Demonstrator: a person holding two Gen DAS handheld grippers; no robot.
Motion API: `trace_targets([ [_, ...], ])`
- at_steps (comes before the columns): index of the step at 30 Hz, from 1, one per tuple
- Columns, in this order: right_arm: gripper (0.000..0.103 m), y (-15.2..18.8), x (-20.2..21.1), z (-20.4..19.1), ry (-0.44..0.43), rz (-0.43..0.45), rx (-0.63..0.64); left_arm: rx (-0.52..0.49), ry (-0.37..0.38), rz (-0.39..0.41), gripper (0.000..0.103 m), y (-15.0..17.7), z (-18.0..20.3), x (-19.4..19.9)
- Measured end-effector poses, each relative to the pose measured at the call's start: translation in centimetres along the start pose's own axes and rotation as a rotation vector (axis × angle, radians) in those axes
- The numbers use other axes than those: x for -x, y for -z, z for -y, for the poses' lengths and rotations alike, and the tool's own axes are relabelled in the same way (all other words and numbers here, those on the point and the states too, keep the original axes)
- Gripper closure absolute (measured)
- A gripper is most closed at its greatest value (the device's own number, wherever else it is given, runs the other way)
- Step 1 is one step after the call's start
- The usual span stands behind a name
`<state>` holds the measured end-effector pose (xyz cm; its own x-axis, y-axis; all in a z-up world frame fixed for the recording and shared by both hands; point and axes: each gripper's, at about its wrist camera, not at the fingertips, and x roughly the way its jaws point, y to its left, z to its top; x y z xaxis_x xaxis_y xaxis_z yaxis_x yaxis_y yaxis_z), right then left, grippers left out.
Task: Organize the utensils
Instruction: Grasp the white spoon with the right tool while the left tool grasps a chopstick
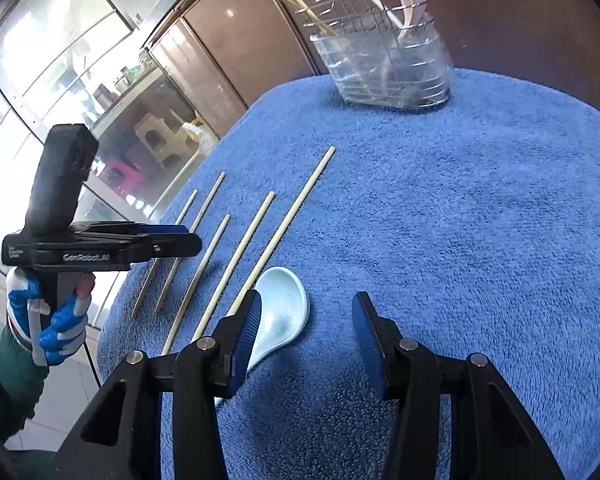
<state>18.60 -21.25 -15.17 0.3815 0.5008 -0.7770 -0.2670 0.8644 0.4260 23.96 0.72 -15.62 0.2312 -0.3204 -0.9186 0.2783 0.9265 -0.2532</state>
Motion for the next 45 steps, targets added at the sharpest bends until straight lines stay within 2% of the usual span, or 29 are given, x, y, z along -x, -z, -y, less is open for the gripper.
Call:
trace_targets([
  [2,0.058,-0.4,-0.4,0.2,-0.013,-0.021,0.007,-0.004,-0.007,-0.019,0.063,-0.4,0.1,-0.4],
  [10,0.076,-1.7,-2.7,0.9,-0.112,-0.131,0.017,0.006,-0.019,-0.109,0.073,-1.7,0.0,-1.9],
  [20,0.084,-2.1,-4.4,-0.2,-0.127,-0.220,0.092,0.000,-0.036,-0.198,0.086,-3.5,0.4,-4.3],
  [24,0.091,-2.3,-5.2,-0.1,-0.139,-0.243,0.102,0.018,-0.033,-0.221,0.090,-3.9,0.0,-4.7],
  [31,0.094,-2.8,-6.4,0.3,-0.165,-0.278,0.106,-0.001,-0.046,-0.268,0.092,-4.4,-1.0,-4.9],
  [34,0.094,-3.0,-6.6,-0.3,-0.157,-0.288,0.142,-0.019,-0.070,-0.266,0.092,-4.5,-0.4,-5.0],
  [37,0.094,-3.0,-6.7,-0.7,-0.147,-0.288,0.161,-0.011,-0.094,-0.248,0.097,-4.4,0.2,-5.2],
  [45,0.094,-2.7,-5.0,-2.1,-0.075,-0.218,0.194,0.039,-0.061,-0.156,0.099,-2.9,0.1,-4.3],
])
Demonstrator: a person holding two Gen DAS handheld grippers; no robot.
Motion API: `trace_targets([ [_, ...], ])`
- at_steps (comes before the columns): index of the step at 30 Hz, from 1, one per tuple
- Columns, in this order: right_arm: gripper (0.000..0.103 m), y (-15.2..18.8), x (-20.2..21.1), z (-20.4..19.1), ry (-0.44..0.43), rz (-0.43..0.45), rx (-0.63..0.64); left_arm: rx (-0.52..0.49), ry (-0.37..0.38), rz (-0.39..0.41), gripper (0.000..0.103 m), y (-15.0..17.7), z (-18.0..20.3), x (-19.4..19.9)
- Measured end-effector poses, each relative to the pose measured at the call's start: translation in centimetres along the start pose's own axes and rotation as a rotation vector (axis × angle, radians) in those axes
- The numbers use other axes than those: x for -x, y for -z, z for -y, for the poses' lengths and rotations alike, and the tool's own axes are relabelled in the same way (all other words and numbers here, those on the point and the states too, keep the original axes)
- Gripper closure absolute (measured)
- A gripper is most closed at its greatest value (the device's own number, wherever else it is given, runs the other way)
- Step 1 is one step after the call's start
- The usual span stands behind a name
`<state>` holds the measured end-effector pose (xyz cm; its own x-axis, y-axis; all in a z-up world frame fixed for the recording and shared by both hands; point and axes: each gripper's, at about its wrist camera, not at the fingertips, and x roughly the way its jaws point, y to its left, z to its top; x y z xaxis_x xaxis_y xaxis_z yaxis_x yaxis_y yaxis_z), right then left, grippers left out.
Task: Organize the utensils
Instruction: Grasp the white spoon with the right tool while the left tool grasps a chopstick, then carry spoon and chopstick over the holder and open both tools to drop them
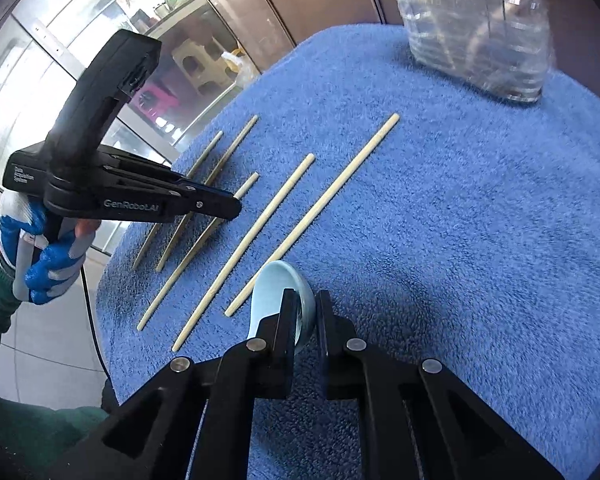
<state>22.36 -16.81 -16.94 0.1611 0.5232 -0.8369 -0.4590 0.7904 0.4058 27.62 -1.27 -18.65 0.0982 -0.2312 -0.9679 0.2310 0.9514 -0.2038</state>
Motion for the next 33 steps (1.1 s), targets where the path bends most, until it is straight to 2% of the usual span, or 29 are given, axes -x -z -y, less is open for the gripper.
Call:
trace_targets([
  [6,0.095,1.5,3.3,-1.5,0.061,0.067,0.007,0.009,0.050,0.144,0.099,2.4,0.4,3.3],
  [16,0.095,4.2,8.4,-5.7,0.213,0.226,0.049,-0.024,0.036,0.469,0.099,7.5,2.1,13.4],
  [21,0.095,5.0,10.8,-7.7,0.281,0.301,0.058,-0.037,0.040,0.599,0.099,8.5,2.3,17.7],
  [23,0.095,4.8,12.2,-8.3,0.324,0.337,0.066,-0.036,0.050,0.641,0.099,8.4,2.6,18.8],
  [28,0.095,2.4,16.3,-8.8,0.477,0.468,0.086,-0.039,0.049,0.820,0.099,6.1,3.9,23.6],
  [33,0.095,-2.3,20.1,-7.6,0.642,0.625,0.085,-0.044,0.061,0.992,0.099,0.5,6.0,27.0],
])
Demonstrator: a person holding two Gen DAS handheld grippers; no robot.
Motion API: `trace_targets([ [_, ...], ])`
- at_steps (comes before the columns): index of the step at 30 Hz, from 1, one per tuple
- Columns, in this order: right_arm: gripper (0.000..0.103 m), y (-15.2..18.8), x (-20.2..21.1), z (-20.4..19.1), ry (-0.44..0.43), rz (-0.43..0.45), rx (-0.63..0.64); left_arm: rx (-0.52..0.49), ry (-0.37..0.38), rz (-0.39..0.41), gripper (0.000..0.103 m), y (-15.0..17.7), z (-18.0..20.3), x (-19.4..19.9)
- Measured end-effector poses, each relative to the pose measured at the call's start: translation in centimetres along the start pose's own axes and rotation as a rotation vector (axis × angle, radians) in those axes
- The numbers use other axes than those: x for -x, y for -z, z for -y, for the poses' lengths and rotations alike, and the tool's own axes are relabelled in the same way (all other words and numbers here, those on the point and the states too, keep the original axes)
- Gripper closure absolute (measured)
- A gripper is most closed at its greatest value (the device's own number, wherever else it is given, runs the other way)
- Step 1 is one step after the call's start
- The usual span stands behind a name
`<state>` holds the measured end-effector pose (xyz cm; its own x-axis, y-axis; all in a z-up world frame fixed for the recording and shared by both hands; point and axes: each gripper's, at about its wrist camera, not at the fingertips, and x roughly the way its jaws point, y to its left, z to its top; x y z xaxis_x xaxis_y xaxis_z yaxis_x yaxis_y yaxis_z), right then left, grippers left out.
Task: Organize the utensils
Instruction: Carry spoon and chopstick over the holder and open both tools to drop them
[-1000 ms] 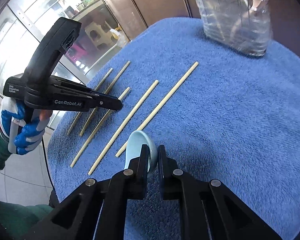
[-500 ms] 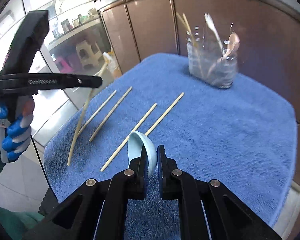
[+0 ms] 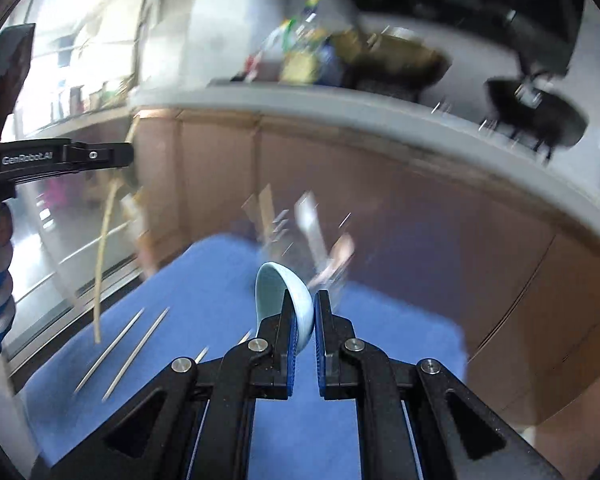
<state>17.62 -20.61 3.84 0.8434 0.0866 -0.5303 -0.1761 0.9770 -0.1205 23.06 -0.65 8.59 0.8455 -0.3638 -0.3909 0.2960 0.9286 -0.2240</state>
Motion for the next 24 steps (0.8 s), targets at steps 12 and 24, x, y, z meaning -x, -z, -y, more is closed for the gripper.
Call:
trace_targets([
  [12,0.095,-6.7,-10.6,3.2,0.170,0.195,0.027,0.056,-0.048,0.246,0.099,-5.1,2.2,-12.6],
  [24,0.095,-3.5,-16.8,2.1,0.205,0.183,0.094,0.066,-0.110,0.286,0.098,-0.4,0.9,-20.3],
])
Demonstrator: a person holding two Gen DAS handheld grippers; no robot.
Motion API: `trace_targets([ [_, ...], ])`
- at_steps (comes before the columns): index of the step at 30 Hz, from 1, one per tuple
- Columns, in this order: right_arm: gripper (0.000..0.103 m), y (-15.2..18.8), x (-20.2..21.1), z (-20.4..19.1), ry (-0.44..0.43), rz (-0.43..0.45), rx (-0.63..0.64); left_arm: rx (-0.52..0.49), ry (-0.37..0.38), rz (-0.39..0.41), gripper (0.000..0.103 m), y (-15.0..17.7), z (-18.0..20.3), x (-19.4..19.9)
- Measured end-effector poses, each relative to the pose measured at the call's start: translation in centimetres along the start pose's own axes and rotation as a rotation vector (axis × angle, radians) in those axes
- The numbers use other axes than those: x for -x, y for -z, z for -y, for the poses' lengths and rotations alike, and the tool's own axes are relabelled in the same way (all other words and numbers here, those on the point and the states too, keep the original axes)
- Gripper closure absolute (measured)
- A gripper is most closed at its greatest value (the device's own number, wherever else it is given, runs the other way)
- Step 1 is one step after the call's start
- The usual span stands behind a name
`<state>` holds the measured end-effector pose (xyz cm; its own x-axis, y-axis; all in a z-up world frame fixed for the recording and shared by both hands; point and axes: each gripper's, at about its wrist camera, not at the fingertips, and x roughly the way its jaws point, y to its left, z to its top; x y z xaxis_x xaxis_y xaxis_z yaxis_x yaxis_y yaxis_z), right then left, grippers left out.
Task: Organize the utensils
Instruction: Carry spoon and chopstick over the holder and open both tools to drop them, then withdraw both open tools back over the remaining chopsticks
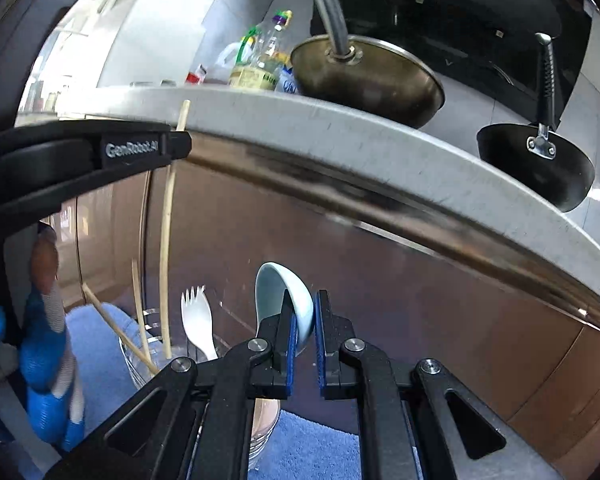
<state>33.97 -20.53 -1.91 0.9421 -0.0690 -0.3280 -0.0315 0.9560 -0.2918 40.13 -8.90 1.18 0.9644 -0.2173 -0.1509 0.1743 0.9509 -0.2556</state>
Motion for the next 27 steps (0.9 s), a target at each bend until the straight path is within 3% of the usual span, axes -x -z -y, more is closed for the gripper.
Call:
trace_targets([
  [3,0.094,1.2,-0.7,-0.4,-0.012,-0.023,0.001,0.012,-0.001,-0.027,0.097,1.4,-1.1,-0.2],
  [10,0.068,2.4,-0.2,-0.1,-0.063,-0.075,-0.045,-0.033,0.025,-0.061,0.091,0.5,-1.7,2.5],
  [14,0.066,2.4,0.9,0.1,-0.069,-0.098,-0.056,-0.054,0.022,-0.077,0.085,-0.7,-2.1,5.5],
  [17,0.064,1.9,1.9,0.1,-0.069,-0.110,-0.060,-0.087,-0.006,-0.085,0.074,-1.3,-2.5,8.1],
  [22,0.060,0.9,3.3,0.8,-0.075,-0.135,-0.097,-0.137,-0.042,-0.116,0.074,-2.0,-3.3,12.5],
  [27,0.059,0.2,7.8,1.3,-0.079,-0.114,-0.142,-0.199,-0.098,-0.139,0.073,-2.1,-3.3,17.5],
])
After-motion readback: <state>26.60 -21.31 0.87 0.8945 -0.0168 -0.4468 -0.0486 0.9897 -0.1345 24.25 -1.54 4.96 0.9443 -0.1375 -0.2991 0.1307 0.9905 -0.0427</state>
